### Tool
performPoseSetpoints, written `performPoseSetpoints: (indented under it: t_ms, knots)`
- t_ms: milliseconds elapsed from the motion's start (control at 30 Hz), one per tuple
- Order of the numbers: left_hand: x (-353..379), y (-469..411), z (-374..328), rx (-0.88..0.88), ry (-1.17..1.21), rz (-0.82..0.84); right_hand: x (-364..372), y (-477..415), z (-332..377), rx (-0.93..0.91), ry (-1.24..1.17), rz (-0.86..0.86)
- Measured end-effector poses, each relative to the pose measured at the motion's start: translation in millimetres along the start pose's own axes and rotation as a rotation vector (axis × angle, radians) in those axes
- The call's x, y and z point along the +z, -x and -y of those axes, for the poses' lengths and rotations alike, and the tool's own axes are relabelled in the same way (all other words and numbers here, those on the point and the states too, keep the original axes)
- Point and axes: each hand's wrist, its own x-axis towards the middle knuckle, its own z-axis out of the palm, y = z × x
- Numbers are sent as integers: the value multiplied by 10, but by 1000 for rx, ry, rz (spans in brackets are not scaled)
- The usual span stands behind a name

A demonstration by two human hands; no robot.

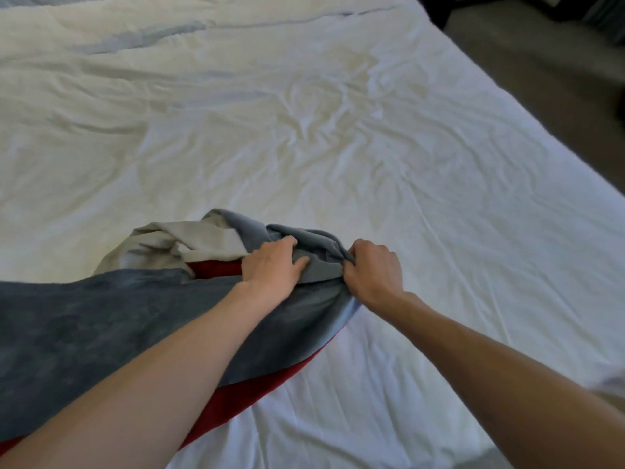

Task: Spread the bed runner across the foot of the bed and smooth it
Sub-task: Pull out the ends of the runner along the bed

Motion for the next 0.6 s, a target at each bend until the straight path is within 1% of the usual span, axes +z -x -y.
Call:
performPoseSetpoints:
  t_ms: [100, 167, 233, 367, 433, 500, 600]
  knots:
    - [73, -98, -140, 38, -9, 1, 89, 86, -51, 9, -39, -9]
    - [119, -164, -175, 25, -54, -6, 130, 91, -67, 35, -77, -13]
    - [154, -235, -148, -45, -127, -43, 179, 77, -92, 63, -90, -2]
    - [178, -407, 120, -231, -331, -157, 259, 6, -60, 119, -31, 55]
    - [175, -472, 291, -307, -340, -134, 257, -97, 20, 84, -23, 71]
    - [176, -520, 408, -340, -289, -80, 250, -235, 127, 33, -66, 82]
    - [205, -557, 494, -277, -269, -84, 288, -435, 302, -19, -126, 92]
